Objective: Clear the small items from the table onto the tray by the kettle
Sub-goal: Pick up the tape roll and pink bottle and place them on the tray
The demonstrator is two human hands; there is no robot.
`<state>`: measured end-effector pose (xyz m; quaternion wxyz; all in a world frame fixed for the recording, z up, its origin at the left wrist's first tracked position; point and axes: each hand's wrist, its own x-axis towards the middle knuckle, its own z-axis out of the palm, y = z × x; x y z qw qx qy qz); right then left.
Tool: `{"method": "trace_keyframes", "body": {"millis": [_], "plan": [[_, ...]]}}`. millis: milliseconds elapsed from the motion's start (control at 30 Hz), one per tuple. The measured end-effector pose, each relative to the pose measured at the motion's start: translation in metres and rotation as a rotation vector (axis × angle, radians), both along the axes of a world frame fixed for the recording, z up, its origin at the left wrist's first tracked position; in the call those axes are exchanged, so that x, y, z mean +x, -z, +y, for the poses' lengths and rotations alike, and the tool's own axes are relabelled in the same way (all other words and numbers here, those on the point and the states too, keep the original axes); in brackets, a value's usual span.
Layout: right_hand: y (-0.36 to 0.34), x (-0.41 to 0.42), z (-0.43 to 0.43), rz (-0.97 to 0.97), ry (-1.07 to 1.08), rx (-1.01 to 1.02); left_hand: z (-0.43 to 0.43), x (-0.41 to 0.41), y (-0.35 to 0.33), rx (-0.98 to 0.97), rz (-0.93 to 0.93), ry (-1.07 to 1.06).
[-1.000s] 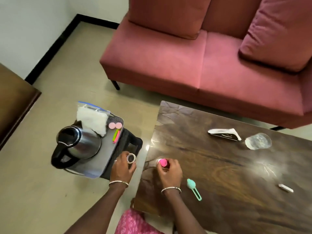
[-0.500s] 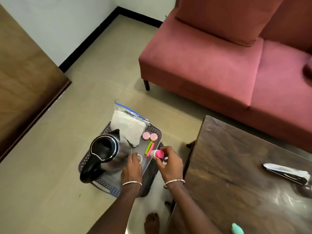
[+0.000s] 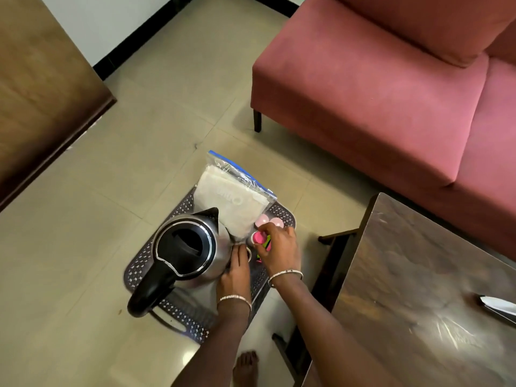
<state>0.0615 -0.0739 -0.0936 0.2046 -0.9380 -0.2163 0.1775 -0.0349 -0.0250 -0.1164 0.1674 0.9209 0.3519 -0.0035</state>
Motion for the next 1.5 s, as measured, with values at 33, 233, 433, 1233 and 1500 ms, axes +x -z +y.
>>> {"method": "trace_keyframes", "body": {"millis": [33, 233, 433, 1233, 1500], "plan": [[0.002, 0.0, 0.002, -0.012, -0.004, -0.008, 0.001, 0.001, 0.002, 0.016, -0.002, -0.003], [0.007, 0.004, 0.01, -0.051, -0.007, -0.024, 0.001, 0.003, 0.015, 0.047, 0.012, 0.004], [0.009, 0.006, 0.009, -0.044, -0.027, -0.04, 0.001, 0.007, 0.019, 0.035, 0.031, 0.036], [-0.039, -0.044, -0.105, -0.036, 0.273, 0.173, -0.03, -0.011, -0.053, -0.141, 0.072, -0.136], [-0.083, -0.07, -0.186, 0.061, 0.425, 0.149, -0.102, -0.023, -0.113, -0.243, -0.13, -0.082]]}}
